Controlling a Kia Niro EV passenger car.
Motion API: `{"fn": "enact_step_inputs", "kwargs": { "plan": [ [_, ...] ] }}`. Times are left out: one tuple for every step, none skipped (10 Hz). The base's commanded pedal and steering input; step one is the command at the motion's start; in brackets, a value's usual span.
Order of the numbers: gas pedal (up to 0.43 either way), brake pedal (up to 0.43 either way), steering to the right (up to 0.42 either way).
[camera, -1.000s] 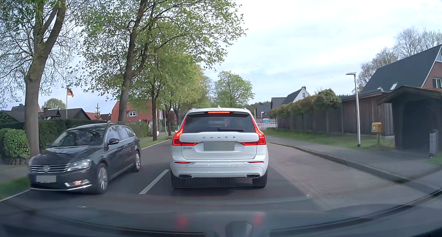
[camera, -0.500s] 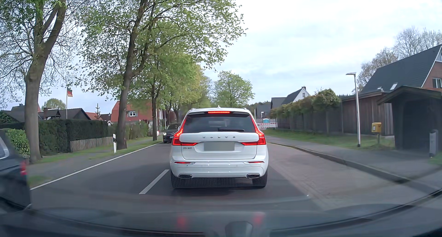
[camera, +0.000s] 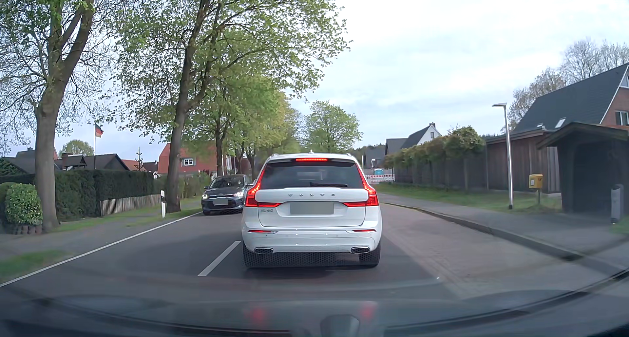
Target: Follow the waypoints while adhering to traffic rules and regulations
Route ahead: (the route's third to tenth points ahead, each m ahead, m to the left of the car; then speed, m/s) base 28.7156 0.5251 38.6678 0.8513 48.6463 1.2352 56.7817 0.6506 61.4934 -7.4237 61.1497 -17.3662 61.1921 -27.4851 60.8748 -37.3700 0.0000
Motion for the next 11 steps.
{"fn": "enact_step_inputs", "kwargs": {
  "plan": [
    [0.0, 0.238, -0.001],
    [0.0, 0.238, -0.001],
    [0.0, 0.238, -0.001],
    [0.0, 0.238, -0.001],
    [0.0, 0.238, -0.001],
    [0.0, 0.238, -0.001],
    [0.0, 0.238, -0.001],
    [0.0, 0.238, -0.001],
    [0.0, 0.238, -0.001],
    [0.0, 0.238, -0.001],
    [0.0, 0.238, -0.001]
  ]
}}
